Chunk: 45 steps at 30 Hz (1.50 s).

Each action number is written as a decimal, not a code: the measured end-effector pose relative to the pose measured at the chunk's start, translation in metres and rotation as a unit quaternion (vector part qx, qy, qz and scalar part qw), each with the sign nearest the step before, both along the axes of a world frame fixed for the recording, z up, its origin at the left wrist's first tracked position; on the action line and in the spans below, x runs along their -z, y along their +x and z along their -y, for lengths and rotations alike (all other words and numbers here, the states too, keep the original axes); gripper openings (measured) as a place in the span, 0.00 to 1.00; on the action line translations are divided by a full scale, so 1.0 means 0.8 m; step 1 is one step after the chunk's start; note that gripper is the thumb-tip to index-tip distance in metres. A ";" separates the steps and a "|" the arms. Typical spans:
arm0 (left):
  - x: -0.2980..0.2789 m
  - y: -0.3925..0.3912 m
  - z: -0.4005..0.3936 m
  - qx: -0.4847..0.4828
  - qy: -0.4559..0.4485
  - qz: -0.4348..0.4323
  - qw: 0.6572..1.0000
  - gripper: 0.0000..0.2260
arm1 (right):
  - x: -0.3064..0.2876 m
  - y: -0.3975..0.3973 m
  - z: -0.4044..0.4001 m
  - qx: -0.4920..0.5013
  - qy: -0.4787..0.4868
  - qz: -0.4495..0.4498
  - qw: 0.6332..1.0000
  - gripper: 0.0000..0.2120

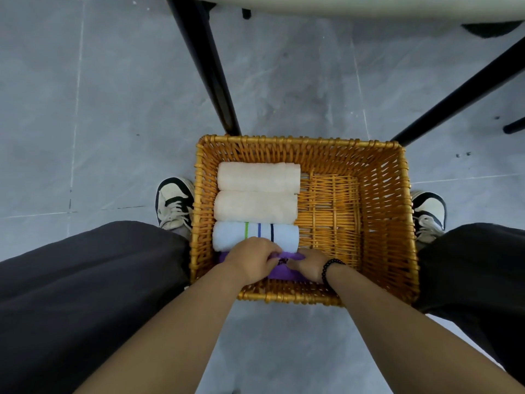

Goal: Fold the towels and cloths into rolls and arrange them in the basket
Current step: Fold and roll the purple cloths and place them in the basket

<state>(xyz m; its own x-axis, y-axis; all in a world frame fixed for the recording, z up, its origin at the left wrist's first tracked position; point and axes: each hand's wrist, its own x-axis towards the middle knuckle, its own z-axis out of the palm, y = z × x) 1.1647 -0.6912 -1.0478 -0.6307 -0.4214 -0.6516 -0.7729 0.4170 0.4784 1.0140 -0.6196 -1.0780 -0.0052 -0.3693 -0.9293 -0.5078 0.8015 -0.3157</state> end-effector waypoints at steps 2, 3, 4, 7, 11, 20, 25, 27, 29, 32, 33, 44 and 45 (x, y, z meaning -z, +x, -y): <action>0.008 0.000 -0.003 0.035 -0.018 0.011 0.999 0.11 | 0.001 0.000 -0.001 0.002 0.003 0.000 1.000 0.10; 0.010 -0.001 -0.005 0.060 -0.040 0.025 0.997 0.11 | 0.003 0.000 -0.001 0.002 0.008 0.001 1.000 0.12; 0.010 -0.003 -0.007 0.092 -0.069 0.044 0.992 0.11 | 0.005 0.001 -0.001 -0.005 0.009 -0.001 1.000 0.14; 0.010 -0.010 -0.017 0.158 -0.136 0.081 0.975 0.11 | 0.009 0.004 0.003 -0.038 0.017 -0.020 0.999 0.19; 0.011 -0.006 -0.020 0.110 -0.134 0.068 0.983 0.08 | 0.020 0.008 0.001 -0.011 0.022 -0.074 0.997 0.25; 0.007 0.008 -0.008 0.090 -0.079 -0.001 0.993 0.18 | 0.004 -0.036 -0.018 0.025 -0.005 -0.002 1.000 0.16; 0.010 -0.001 -0.006 0.184 -0.188 0.036 0.964 0.15 | 0.013 -0.014 -0.009 -0.025 0.002 -0.097 0.995 0.20; 0.008 -0.009 -0.003 0.201 -0.197 0.060 0.958 0.14 | 0.016 -0.010 -0.006 -0.020 0.000 -0.114 0.993 0.21; 0.006 -0.014 0.000 0.207 -0.180 0.082 0.958 0.13 | 0.016 -0.013 -0.003 -0.033 -0.004 -0.127 0.991 0.22; 0.009 -0.010 0.006 0.203 -0.136 0.082 0.966 0.15 | 0.008 -0.030 0.007 -0.035 -0.010 -0.124 0.992 0.19; 0.009 -0.007 0.007 0.199 -0.130 0.079 0.968 0.15 | 0.007 -0.034 0.009 -0.007 -0.004 -0.094 0.996 0.18; 0.018 -0.002 0.006 0.129 -0.084 0.067 0.986 0.13 | 0.010 -0.026 -0.006 -0.022 -0.056 -0.127 0.990 0.20; 0.015 -0.002 0.008 0.093 -0.041 0.067 0.993 0.12 | 0.007 -0.028 -0.007 -0.023 -0.052 -0.118 0.991 0.20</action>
<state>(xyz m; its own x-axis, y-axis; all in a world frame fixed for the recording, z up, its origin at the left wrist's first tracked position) 1.1635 -0.6979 -1.0600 -0.6132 -0.3607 -0.7028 -0.7328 0.5921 0.3354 0.9917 -0.6138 -1.0840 -0.1997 -0.4673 -0.8613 -0.6125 0.7456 -0.2625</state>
